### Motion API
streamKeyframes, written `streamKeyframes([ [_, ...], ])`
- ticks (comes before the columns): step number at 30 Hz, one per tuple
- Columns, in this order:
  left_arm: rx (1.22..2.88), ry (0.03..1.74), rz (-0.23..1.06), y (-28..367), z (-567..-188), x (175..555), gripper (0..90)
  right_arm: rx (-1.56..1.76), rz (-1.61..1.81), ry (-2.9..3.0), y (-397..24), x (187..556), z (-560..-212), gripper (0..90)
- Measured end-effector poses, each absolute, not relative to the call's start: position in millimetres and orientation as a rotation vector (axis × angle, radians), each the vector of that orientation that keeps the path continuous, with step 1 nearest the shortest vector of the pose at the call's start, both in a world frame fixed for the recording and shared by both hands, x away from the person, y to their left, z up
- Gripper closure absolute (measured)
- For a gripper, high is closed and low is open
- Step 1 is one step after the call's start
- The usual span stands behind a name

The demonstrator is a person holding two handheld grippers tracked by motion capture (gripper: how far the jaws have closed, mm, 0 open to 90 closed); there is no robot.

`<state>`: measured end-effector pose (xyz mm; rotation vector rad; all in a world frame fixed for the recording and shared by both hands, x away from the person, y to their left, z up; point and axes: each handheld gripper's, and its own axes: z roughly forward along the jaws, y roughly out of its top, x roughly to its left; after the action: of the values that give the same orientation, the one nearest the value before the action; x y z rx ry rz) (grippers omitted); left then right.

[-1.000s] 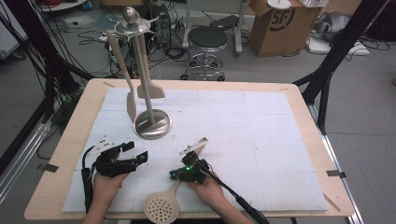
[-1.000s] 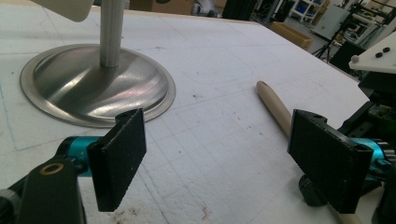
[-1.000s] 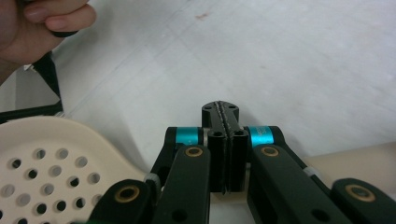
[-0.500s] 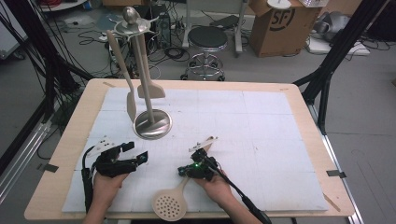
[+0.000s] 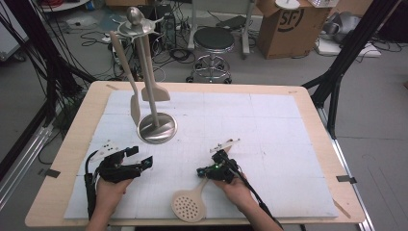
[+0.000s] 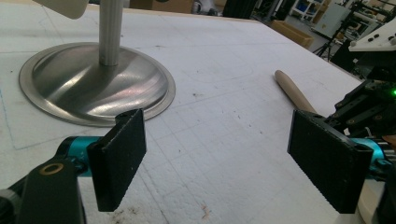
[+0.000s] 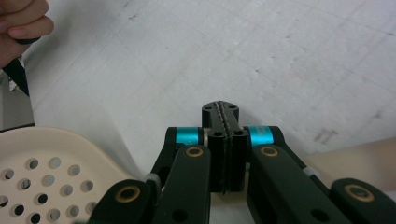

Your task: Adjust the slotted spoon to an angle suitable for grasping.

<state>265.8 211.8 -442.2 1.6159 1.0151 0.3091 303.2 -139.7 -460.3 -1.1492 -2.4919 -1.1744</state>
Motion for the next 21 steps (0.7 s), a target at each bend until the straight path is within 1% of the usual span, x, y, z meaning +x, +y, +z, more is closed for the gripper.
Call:
streamKeyframes([
  [6, 1.615, 1.017, 0.313, 212, -442, 266, 20.1, -1.147, -1.160, -2.484, -144, 305, -460, 90.0],
  [16, 1.623, 1.015, 0.307, 211, -442, 266, 20.0, -1.258, -1.199, -2.438, -178, 317, -462, 90.0],
  [21, 1.623, 1.018, 0.303, 211, -443, 266, 20.0, -1.266, -1.204, -2.451, -183, 320, -461, 90.0],
])
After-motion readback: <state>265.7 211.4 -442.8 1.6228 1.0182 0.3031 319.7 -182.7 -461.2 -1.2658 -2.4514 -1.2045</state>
